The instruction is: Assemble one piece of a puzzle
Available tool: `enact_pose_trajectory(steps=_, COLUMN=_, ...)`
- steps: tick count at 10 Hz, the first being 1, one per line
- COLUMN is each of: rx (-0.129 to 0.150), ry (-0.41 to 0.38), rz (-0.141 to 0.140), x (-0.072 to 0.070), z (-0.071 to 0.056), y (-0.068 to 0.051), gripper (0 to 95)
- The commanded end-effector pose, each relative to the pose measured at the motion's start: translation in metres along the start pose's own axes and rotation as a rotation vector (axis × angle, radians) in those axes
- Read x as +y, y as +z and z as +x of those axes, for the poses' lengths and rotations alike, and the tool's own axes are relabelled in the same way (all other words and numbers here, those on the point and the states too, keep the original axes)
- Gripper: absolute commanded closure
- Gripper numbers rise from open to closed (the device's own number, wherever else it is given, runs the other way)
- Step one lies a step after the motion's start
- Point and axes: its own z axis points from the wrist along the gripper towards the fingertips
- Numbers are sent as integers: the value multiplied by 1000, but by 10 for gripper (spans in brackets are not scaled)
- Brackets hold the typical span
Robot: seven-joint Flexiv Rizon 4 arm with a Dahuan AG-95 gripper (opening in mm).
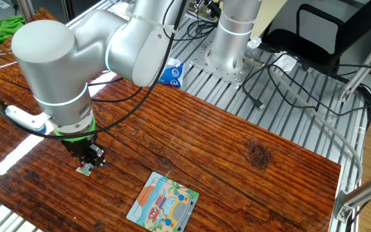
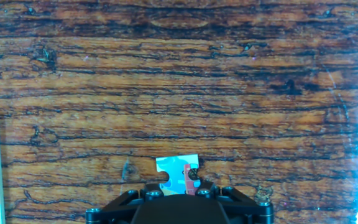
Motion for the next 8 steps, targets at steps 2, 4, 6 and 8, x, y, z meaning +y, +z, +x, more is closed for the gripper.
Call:
enact_pose_trajectory(steps=2, rx=-2, ry=-9, rz=1, x=0, z=0, y=2, gripper=570)
enact_pose_trajectory(steps=4, rx=-3, ry=-15, rz=0, x=0, z=0, y=2, gripper=950)
enact_pose_trajectory(steps=6, rx=-4, ry=-17, rz=2, x=0, z=0, y=2, gripper=950)
enact_pose_trajectory(steps=8, rx=-4, ry=-21, rz=2, x=0, z=1, y=1, gripper=950)
